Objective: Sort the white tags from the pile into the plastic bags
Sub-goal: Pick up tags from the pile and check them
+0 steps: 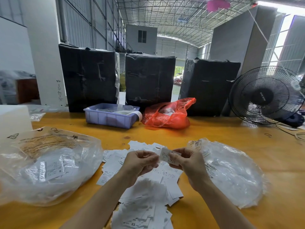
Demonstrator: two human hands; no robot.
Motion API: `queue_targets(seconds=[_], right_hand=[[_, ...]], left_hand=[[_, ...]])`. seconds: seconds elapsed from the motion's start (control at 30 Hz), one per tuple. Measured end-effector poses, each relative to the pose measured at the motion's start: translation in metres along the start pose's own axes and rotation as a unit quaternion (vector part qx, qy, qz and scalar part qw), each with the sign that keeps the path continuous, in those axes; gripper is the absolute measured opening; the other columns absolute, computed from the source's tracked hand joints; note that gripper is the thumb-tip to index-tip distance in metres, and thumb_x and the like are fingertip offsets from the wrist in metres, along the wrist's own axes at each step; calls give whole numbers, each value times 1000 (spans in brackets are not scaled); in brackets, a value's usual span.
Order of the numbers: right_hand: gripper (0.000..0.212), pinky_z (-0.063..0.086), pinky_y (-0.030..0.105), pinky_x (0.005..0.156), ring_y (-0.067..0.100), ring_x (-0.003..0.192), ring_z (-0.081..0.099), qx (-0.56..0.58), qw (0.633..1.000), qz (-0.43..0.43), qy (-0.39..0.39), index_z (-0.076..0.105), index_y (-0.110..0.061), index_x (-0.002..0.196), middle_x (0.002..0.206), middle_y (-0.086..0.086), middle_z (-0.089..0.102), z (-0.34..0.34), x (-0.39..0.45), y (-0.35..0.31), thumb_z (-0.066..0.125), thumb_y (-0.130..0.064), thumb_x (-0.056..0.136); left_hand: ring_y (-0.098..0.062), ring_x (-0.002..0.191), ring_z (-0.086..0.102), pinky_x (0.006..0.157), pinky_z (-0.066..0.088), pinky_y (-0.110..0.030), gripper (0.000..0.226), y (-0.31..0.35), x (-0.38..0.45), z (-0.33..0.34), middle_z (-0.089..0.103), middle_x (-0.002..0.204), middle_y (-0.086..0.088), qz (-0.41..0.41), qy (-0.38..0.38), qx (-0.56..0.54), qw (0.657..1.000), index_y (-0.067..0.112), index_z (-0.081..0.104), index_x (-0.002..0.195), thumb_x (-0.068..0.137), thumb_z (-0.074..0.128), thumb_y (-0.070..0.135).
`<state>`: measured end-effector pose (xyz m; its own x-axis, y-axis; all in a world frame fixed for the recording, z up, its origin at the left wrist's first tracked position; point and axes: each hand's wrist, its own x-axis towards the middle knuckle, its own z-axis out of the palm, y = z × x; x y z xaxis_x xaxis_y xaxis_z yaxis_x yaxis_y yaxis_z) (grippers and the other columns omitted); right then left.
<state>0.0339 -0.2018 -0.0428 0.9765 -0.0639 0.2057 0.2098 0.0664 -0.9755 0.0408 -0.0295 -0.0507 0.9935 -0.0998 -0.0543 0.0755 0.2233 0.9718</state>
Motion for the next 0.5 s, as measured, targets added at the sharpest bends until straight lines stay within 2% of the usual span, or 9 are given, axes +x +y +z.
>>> queue_targets(seconds=[0.13,0.3,0.5], right_hand=[[7,55,23,57,17,69,69,-11,1000,-10,0,65,-3,78,79,13,67,-1,0,0,69,3,80],[11,54,22,56,18,69,67,-89,995,-33,-24,65,-6,75,79,13,67,0,-2,-1,71,2,79],[6,53,24,56,17,64,62,-126,988,10,-95,66,1,78,76,16,66,-2,-2,-4,72,1,78]], left_hand=[[-15,60,69,48,49,-17,30,1,-1,2,73,74,-13,4,-12,25,1000,2,66,91,65,80,3],[-18,57,69,47,50,-19,28,2,0,2,72,69,-15,29,13,5,999,1,64,90,65,77,1],[-17,55,64,52,53,-21,21,-1,3,1,68,63,-10,48,46,36,997,5,66,84,69,76,-6]])
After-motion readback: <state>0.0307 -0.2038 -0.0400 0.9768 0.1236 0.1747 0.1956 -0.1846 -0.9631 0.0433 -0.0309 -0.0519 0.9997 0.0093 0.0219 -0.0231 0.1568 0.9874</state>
